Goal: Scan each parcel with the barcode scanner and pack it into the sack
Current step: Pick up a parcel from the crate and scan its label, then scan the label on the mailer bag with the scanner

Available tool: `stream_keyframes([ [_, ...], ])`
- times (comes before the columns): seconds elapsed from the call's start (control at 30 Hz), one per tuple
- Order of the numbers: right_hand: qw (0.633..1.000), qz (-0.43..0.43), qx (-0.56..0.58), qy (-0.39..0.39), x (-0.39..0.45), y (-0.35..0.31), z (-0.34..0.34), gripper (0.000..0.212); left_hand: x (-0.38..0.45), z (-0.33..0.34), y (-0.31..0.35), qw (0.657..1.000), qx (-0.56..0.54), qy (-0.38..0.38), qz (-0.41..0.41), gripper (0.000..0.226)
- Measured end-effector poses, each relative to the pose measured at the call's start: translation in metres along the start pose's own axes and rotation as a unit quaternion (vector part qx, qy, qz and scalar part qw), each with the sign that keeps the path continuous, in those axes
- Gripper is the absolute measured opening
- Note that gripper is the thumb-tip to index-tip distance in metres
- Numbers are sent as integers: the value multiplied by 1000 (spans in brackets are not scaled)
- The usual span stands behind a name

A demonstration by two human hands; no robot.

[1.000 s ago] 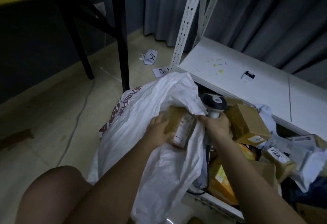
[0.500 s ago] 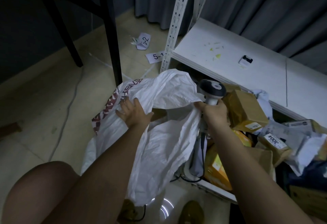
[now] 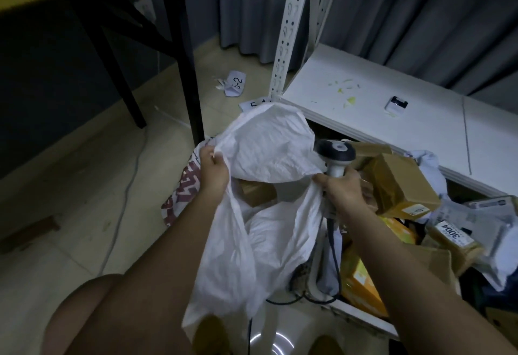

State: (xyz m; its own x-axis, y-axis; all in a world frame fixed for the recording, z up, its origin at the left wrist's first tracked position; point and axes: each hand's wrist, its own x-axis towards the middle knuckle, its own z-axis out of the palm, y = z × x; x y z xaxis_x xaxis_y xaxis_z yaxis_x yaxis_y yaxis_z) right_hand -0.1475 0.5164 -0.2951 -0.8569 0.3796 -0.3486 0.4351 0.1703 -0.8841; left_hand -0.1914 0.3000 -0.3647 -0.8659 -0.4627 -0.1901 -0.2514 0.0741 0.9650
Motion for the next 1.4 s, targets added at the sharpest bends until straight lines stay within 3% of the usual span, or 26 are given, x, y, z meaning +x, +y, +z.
stream_keyframes([
  [0.13,996,-50,59,38,-4,-30,-13,34,15,-31,73,989,-113,7,90,3],
  [0.2,990,-85,77,83,-5,-44,-22,34,20,-45,91,986,-109,8,123,4],
  [0.27,987,-94,66,110,-1,-47,-28,37,24,-52,90,994,-8,14,108,11],
  [0.37,995,-37,-8,92,2,-40,-31,49,23,-62,67,987,157,29,31,25],
  [0.53,998,23,6,52,-12,-18,-32,56,13,-86,41,969,244,24,9,24],
  [0.77,999,-7,4,36,-38,2,-41,48,0,-101,36,980,196,14,41,22],
  [0.93,996,-7,86,25,-72,11,-69,38,-39,-85,46,989,120,19,82,18],
  [1.03,994,-13,104,22,-98,26,-97,28,-76,-62,54,990,68,-4,121,15],
  [1.17,990,5,131,52,-123,54,-138,40,-131,-23,60,983,53,-107,136,18],
  [1.3,986,4,133,100,-138,72,-174,9,-171,22,44,971,45,-183,147,13],
  [1.4,985,12,123,118,-134,91,-189,20,-194,55,27,959,69,-246,120,12],
])
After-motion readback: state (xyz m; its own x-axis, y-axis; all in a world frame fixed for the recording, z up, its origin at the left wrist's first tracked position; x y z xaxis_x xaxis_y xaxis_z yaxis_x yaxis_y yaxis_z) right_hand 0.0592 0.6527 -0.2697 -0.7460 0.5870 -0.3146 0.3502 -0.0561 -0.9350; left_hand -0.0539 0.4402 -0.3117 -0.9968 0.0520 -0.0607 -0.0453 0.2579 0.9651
